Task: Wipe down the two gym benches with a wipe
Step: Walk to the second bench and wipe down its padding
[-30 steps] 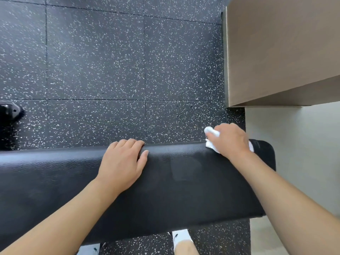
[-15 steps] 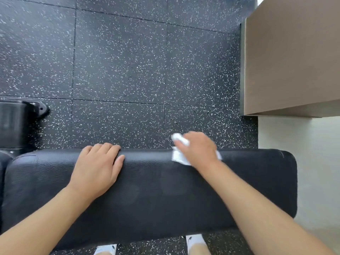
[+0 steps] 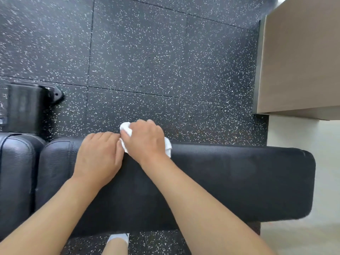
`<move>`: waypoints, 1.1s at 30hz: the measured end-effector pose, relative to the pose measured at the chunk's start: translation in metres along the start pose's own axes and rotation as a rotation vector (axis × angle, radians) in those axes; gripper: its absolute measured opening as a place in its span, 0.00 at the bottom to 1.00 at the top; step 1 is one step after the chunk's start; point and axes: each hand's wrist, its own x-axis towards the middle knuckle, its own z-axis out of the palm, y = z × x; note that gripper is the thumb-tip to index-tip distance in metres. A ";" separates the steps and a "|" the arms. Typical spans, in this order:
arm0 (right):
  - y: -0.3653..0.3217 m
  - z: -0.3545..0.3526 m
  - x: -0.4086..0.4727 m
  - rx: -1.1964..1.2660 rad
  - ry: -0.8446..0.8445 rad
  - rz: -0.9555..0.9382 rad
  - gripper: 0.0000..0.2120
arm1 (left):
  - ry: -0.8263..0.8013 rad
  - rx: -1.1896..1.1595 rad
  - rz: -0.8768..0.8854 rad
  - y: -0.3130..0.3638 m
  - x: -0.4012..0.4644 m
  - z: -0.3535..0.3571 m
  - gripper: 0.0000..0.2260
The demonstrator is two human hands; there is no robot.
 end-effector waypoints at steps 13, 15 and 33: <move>0.104 -0.039 -0.024 -0.145 0.008 0.331 0.25 | 0.058 -0.031 0.033 -0.086 -0.016 -0.017 0.20; 0.053 -0.027 -0.018 -0.108 0.058 0.257 0.26 | 0.087 -0.135 0.030 -0.091 -0.019 -0.016 0.18; 0.034 -0.008 -0.010 -0.051 0.079 0.159 0.27 | 0.108 -0.415 -0.145 -0.098 -0.050 -0.032 0.18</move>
